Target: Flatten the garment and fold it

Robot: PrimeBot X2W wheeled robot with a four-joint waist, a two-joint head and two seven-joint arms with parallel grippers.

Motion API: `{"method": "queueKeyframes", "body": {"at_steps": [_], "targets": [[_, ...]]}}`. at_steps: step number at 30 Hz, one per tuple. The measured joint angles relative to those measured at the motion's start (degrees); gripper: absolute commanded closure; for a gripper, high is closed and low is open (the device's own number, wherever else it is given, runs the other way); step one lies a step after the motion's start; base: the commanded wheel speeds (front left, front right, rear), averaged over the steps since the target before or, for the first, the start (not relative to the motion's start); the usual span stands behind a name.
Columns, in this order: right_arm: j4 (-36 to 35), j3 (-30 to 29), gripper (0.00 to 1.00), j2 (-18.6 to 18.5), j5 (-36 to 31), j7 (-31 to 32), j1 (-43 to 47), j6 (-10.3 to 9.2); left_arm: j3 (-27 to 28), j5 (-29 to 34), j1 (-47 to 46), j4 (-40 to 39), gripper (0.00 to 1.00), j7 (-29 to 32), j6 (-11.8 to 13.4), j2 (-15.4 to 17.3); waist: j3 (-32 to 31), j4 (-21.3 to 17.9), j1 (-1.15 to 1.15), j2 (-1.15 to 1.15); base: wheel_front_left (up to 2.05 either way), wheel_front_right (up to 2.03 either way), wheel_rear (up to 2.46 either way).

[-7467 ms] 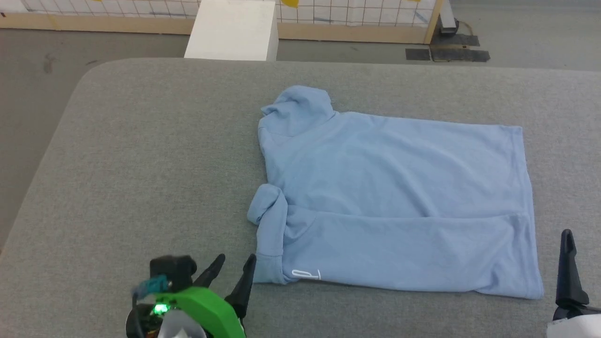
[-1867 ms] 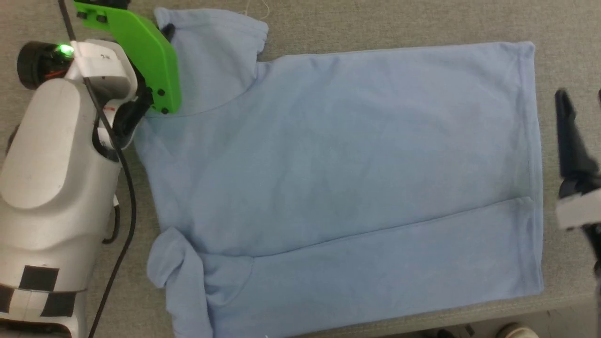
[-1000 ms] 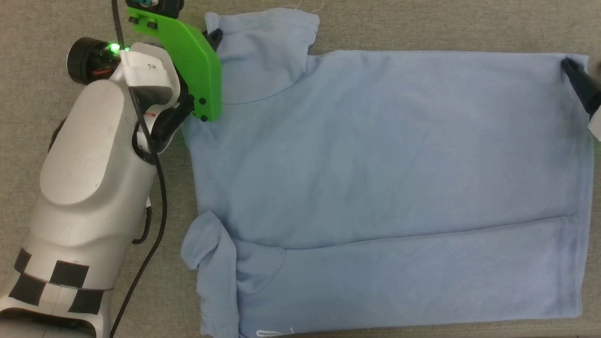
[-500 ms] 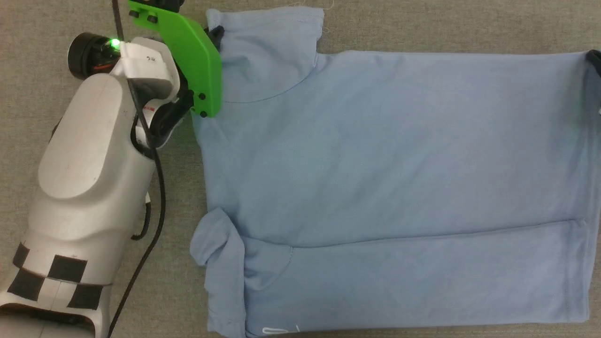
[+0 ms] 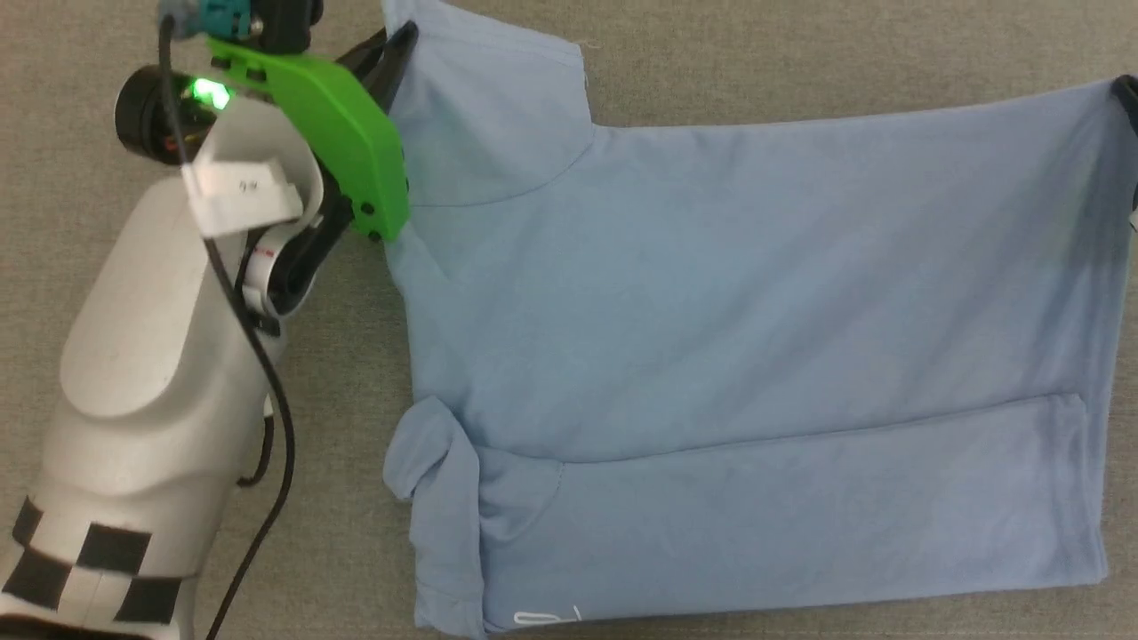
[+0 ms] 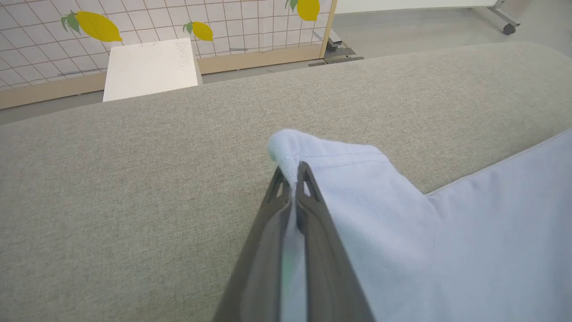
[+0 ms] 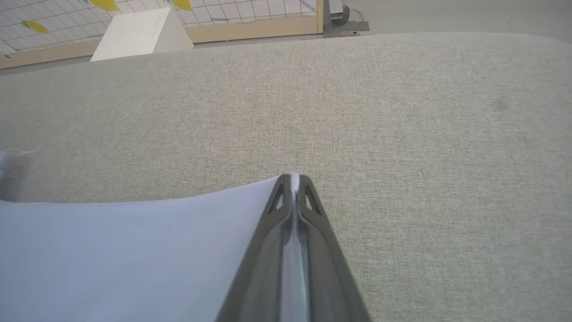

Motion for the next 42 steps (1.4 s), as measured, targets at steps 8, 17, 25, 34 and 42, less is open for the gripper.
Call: {"method": "queueKeyframes", "body": {"at_steps": [8, 17, 25, 34, 42], "targets": [[-2.75, -1.79, 1.0, -0.27, 3.5, -3.47, 6.33, -0.01, 1.71, -2.24, 8.18, -7.09, 1.0, -4.57, 0.01, 1.25, -2.84, 0.4, 0.0, 0.0, 0.0, 0.0, 0.0], [-5.72, -5.34, 1.0, 1.43, 7.34, -5.5, 15.1, -0.02, 3.83, -5.7, 19.7, -16.5, 1.0, -8.09, 0.62, 2.34, -6.09, 1.66, 0.0, 0.0, 0.0, 0.0, 0.0], [-8.88, -9.45, 1.0, 5.2, 9.95, -6.69, 23.77, -0.02, 6.31, -9.43, 32.57, -23.2, 1.0, -10.24, 2.81, 3.16, -9.13, 2.48, 0.0, 0.0, 0.0, 0.0, 0.0], [-11.94, -13.32, 1.0, 9.26, 10.7, -4.65, 32.09, -0.02, 6.89, -13.63, 45.13, -24.91, 1.0, -9.68, 4.14, 3.85, -11.87, 2.97, 0.0, 0.0, 0.0, 0.0, 0.0], [-10.98, -12.21, 1.0, 9.96, 7.7, -2.03, 33.14, -0.02, 3.45, -15.79, 46.42, -20.34, 1.0, -4.38, 4.68, 3.24, -11.57, 2.72, -0.01, 0.0, 0.0, 0.0, 0.0]]}}
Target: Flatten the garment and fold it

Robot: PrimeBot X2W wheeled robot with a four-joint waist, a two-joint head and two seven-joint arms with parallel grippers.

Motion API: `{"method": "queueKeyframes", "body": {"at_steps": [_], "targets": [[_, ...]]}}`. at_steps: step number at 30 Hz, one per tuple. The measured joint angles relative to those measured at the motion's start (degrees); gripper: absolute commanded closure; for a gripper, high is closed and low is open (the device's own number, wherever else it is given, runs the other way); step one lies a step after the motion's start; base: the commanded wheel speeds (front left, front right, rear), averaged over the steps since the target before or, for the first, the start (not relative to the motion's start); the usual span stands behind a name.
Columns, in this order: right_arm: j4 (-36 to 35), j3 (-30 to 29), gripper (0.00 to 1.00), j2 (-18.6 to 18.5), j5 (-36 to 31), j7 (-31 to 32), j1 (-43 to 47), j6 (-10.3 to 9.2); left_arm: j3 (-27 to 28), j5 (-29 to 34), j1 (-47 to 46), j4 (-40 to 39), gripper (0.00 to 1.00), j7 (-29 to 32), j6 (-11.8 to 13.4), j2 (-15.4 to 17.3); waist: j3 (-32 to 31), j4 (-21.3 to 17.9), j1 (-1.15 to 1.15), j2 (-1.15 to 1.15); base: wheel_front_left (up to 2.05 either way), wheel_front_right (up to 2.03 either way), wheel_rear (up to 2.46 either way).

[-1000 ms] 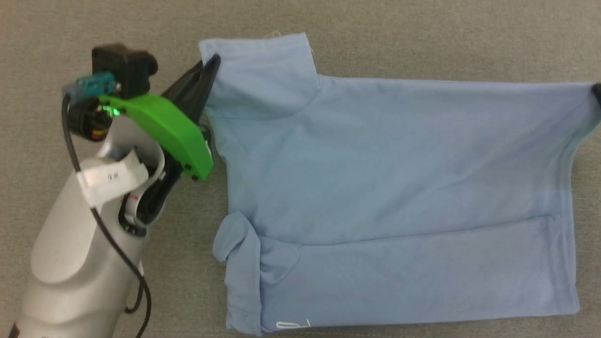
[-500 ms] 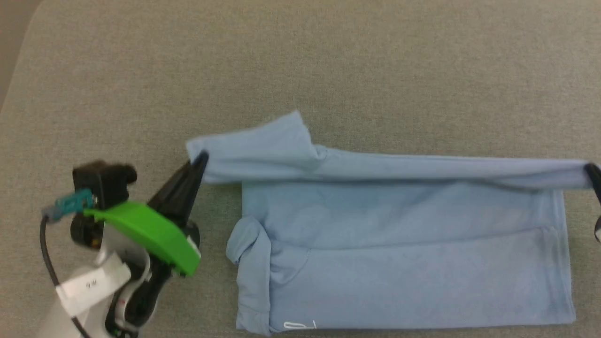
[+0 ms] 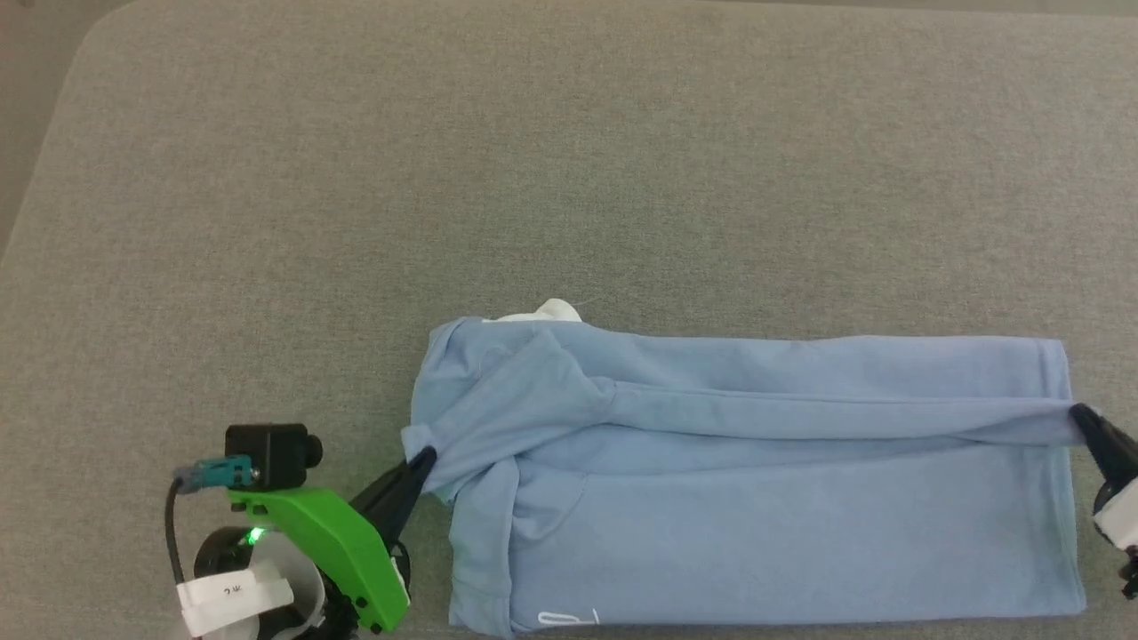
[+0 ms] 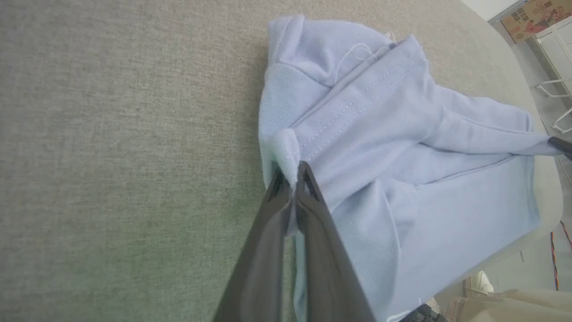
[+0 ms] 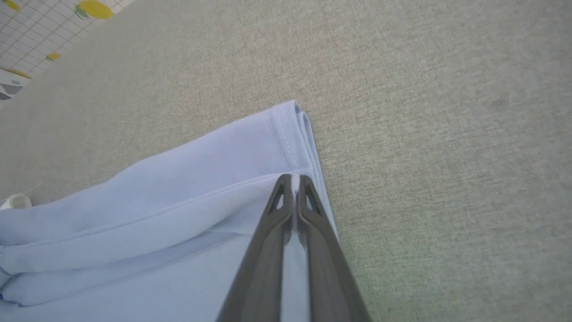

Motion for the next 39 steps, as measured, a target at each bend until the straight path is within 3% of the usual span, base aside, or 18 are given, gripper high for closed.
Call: {"method": "queueKeyframes", "body": {"at_steps": [8, 9, 10, 11, 18, 21, 25, 29, 32, 39], "targets": [[5.94, 2.65, 1.0, -0.93, -3.59, -1.27, -0.92, 0.0, -0.8, -0.3, -2.34, 6.47, 1.0, 1.97, 0.99, -0.13, 0.91, -0.42, 0.0, 0.0, 0.0, 0.0, 0.0], [7.19, 3.08, 0.87, -1.03, -3.72, -2.15, -1.58, 0.0, -0.68, -0.26, -3.14, 7.32, 0.56, 1.2, 0.99, -0.64, 0.72, -0.47, 0.0, 0.0, 0.0, 0.0, 0.0], [7.6, 3.2, 0.52, -1.01, -3.74, -2.57, -1.75, 0.0, -0.68, -0.16, -3.36, 7.51, 0.0, 0.74, 0.99, -0.92, 0.6, -0.5, 0.0, 0.0, 0.0, 0.0, 0.0], [8.05, 3.33, 0.0, -0.98, -3.83, -3.21, -1.9, 0.0, -0.52, -0.13, -3.61, 7.73, 0.0, -0.01, 1.0, -1.35, 0.4, -0.53, 0.0, 0.0, 0.0, 0.0, 0.0], [6.89, 3.7, 0.0, -0.84, -3.05, -5.14, -2.26, 0.0, 0.75, -0.22, -3.71, 5.26, 0.0, -4.16, 1.13, -2.91, -1.54, -0.66, 0.0, 0.0, 0.0, 0.0, 0.0], [3.07, 2.91, 0.0, -0.43, -1.64, -5.16, -1.52, 0.0, 2.16, 2.12, -2.98, 1.68, 0.0, -8.04, 2.65, -2.86, -2.51, -0.7, 0.0, 0.0, 0.0, 0.0, 0.0], [-2.34, 0.12, 0.0, 0.78, -1.25, -5.28, 1.29, 0.0, 4.61, 9.91, -1.08, -2.68, 0.0, -17.69, 6.89, -2.77, -3.53, -0.63, 0.0, 0.0, 0.0, 0.0, 0.0], [-5.02, -1.34, 0.0, 1.38, -4.47, -5.93, 3.77, 0.0, 4.59, 23.36, 0.83, -4.17, 0.0, -28.63, 13.6, -2.26, -3.92, -0.42, 0.0, 0.0, 0.0, 0.0, 0.0], [-4.74, -0.26, 0.0, 1.2, -7.38, -5.72, 5.39, 0.0, 3.24, 28.05, 3.04, -4.47, 0.0, -31.58, 17.23, -4.78, -3.9, -0.23, 0.0, 0.0, 0.0, 0.0, 0.0], [-0.87, 0.01, 0.0, 1.88, -9.25, -5.68, 5.83, 0.0, 1.96, 29.59, 7.12, -3.43, 0.0, -32.67, 19.03, -10.79, -3.67, 1.43, 0.0, 0.0, 0.0, 0.0, 0.0]]}}
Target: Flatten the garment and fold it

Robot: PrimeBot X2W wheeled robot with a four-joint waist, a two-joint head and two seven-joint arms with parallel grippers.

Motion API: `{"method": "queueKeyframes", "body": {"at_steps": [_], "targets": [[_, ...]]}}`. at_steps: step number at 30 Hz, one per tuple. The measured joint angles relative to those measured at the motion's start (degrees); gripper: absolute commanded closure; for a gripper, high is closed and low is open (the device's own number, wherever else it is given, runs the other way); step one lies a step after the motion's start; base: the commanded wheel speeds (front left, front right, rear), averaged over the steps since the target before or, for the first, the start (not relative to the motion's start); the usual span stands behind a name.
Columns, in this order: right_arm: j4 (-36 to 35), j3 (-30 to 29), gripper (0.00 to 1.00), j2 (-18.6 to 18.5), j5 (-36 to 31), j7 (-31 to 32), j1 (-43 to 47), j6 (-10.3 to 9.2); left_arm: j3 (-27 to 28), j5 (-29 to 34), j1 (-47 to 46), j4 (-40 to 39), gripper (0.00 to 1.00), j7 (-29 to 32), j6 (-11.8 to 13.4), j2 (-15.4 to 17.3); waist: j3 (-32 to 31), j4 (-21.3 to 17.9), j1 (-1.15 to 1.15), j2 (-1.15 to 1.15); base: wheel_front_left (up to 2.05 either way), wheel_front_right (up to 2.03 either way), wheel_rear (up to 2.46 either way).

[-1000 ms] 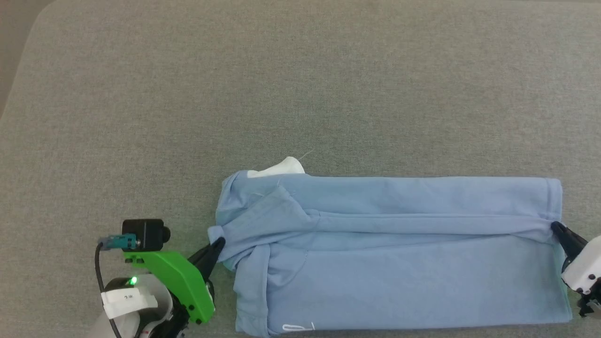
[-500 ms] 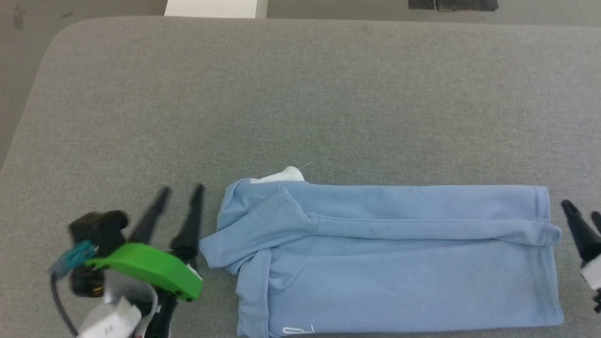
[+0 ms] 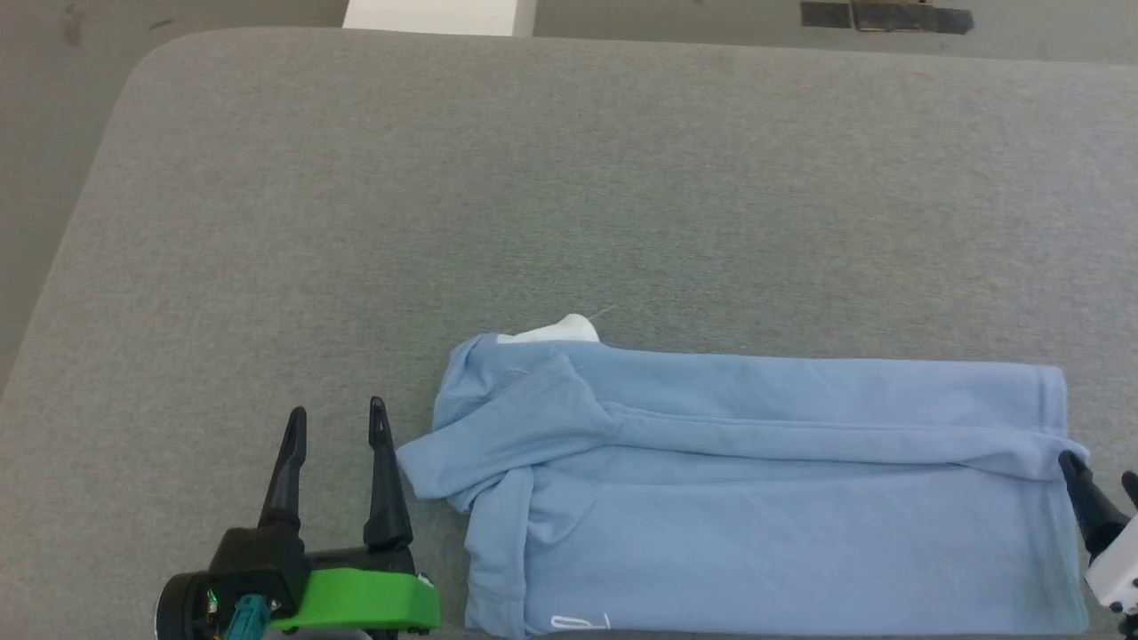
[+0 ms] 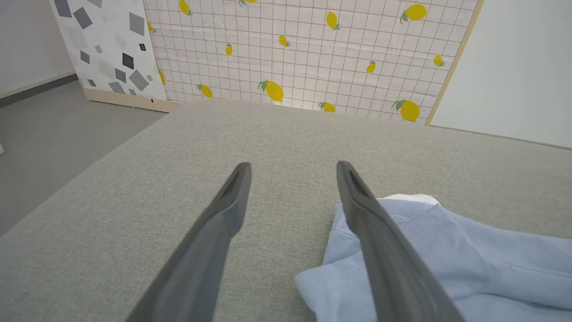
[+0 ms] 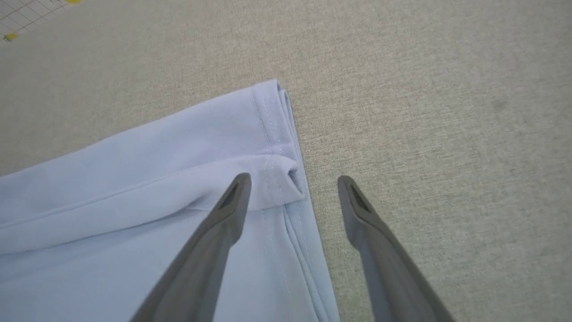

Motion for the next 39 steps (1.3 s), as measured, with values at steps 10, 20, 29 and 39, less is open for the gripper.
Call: {"method": "queueKeyframes", "body": {"at_steps": [10, 20, 29, 39], "targets": [[7.66, -0.87, 0.0, -0.09, -1.35, 1.7, -1.43, 0.0, 2.09, 1.33, 0.29, 0.88, 0.0, -0.19, -2.97, -0.92, 0.51, 2.79, 0.0, 0.0, 0.0, 0.0, 0.0], [10.98, 0.15, 1.0, -1.83, 1.18, 7.05, -3.86, 0.03, 1.96, 1.23, 0.29, 3.0, 0.0, -0.19, -4.52, -0.64, 0.0, 3.15, 0.0, 0.0, 0.0, 0.0, 0.0], [14.72, -5.38, 1.0, -5.19, -1.77, 3.7, -8.27, 0.03, 2.01, 0.4, 0.34, 3.66, 0.0, -0.18, -4.61, -0.03, -1.49, 1.79, 0.0, 0.0, 0.0, 0.0, 0.0], [16.41, -11.15, 1.0, -10.09, -5.24, 1.92, -10.44, 0.0, 1.69, 0.21, 0.34, 4.56, 0.0, -0.15, -4.87, -0.03, -1.8, 0.86, 0.0, 0.0, 0.0, 0.0, 0.0]]}}
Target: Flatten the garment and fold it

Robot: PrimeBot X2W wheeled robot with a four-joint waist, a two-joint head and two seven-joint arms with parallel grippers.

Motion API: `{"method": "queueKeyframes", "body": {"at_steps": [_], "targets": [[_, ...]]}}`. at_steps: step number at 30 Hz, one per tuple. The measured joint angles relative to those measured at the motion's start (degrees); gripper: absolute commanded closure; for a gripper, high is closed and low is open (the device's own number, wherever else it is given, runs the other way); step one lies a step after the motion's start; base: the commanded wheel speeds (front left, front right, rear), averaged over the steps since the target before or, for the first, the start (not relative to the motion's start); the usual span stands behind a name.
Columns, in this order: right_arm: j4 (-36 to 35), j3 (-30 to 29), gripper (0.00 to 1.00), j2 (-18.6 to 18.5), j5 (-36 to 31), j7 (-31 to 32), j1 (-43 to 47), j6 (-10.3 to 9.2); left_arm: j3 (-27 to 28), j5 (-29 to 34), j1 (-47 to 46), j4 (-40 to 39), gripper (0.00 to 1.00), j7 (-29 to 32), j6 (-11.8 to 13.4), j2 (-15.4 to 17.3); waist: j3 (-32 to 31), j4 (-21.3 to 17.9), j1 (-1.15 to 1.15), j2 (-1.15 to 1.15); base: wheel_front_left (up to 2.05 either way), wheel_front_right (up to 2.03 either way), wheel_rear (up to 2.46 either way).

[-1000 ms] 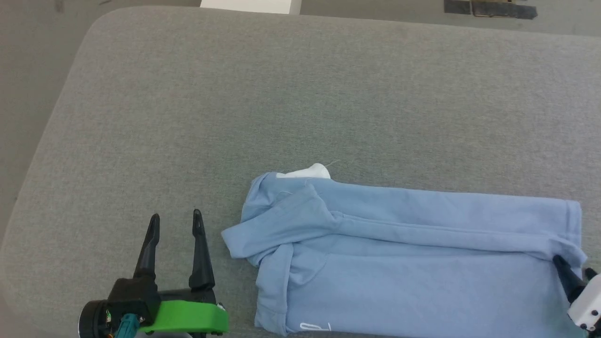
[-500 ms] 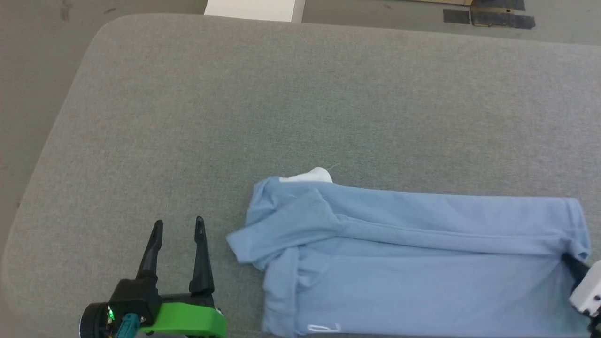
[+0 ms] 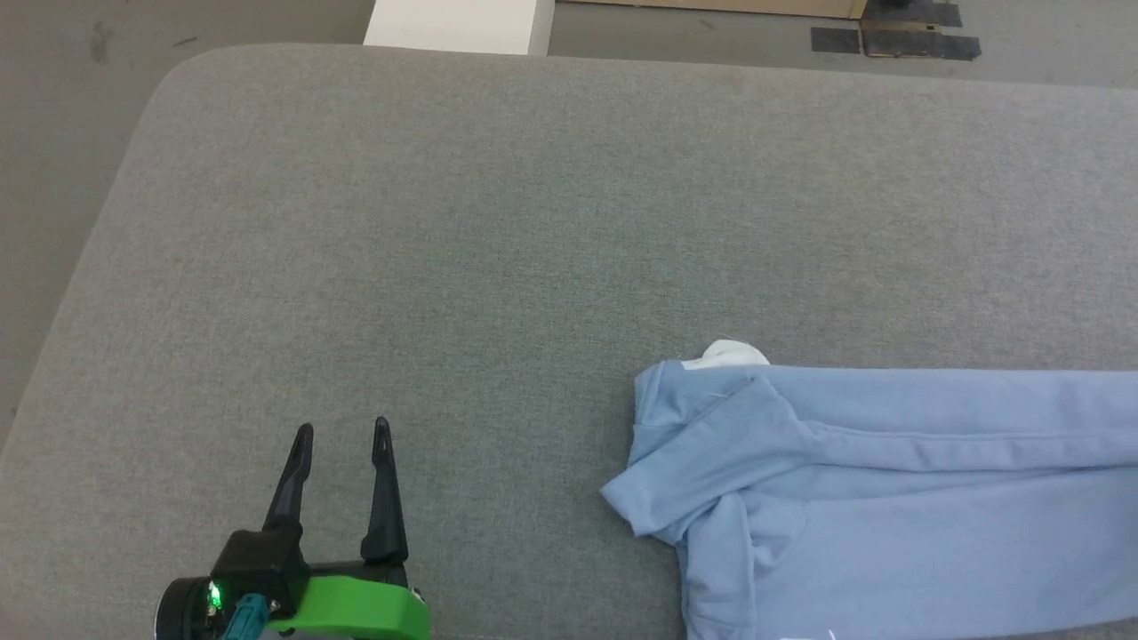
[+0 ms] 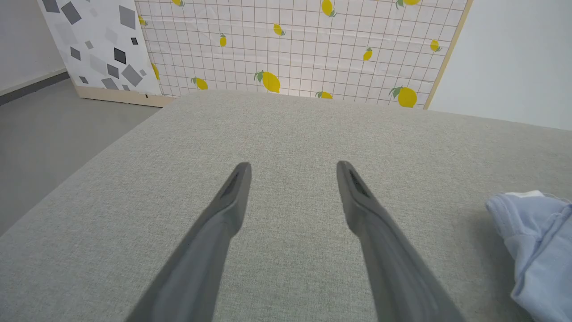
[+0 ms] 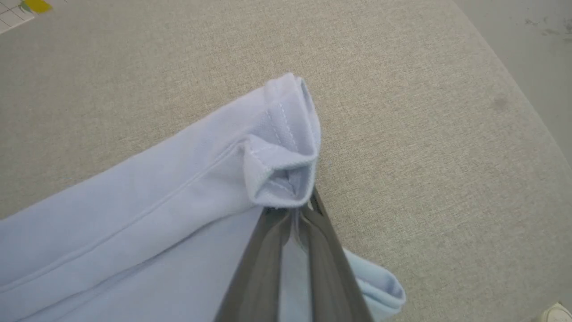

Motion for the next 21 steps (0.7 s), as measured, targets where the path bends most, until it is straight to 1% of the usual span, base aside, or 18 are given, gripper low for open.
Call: {"method": "queueKeyframes", "body": {"at_steps": [2, 5, 9, 14, 17, 21], "targets": [[-1.81, 2.31, 1.0, 0.34, 0.98, 0.14, -0.07, 0.0, 0.02, -0.21, 0.02, 0.18, 0.0, 0.0, 0.01, -0.02, -0.17, -0.3, 0.0, 0.0, 0.0, 0.0, 0.0], [-7.05, 6.91, 1.0, 1.94, 3.85, 1.87, -0.03, 0.0, 0.02, -0.58, 0.04, 0.44, 0.0, 0.0, 0.01, -0.1, -0.61, -0.72, 0.0, 0.0, 0.0, 0.0, 0.0], [-17.03, 14.49, 1.0, 3.94, 8.31, 6.97, 1.7, 0.0, 0.19, -1.57, 0.07, 0.63, 0.0, 0.0, 0.01, -0.4, -1.4, -1.23, 0.0, 0.0, 0.0, 0.0, 0.0], [-28.17, 22.12, 1.0, 6.39, 12.87, 14.38, 5.11, 0.0, 0.05, -1.88, 0.07, 1.02, 0.0, -0.01, -0.15, -1.15, -1.94, -1.16, 0.0, 0.0, 0.0, 0.0, 0.0], [-32.2, 26.06, 1.0, 7.08, 13.67, 17.13, 5.95, 0.0, -0.1, -1.94, 0.05, 1.31, 0.0, -0.01, -0.23, -1.51, -1.77, -0.49, 0.0, 0.0, 0.0, 0.0, 0.0], [-34.74, 31.2, 1.0, 7.19, 13.81, 19.3, 6.0, 0.0, -0.21, -1.96, 0.04, 1.64, 0.0, -0.01, -0.66, -1.85, -1.38, 0.74, 0.0, 0.0, 0.0, 0.0, 0.0]]}}
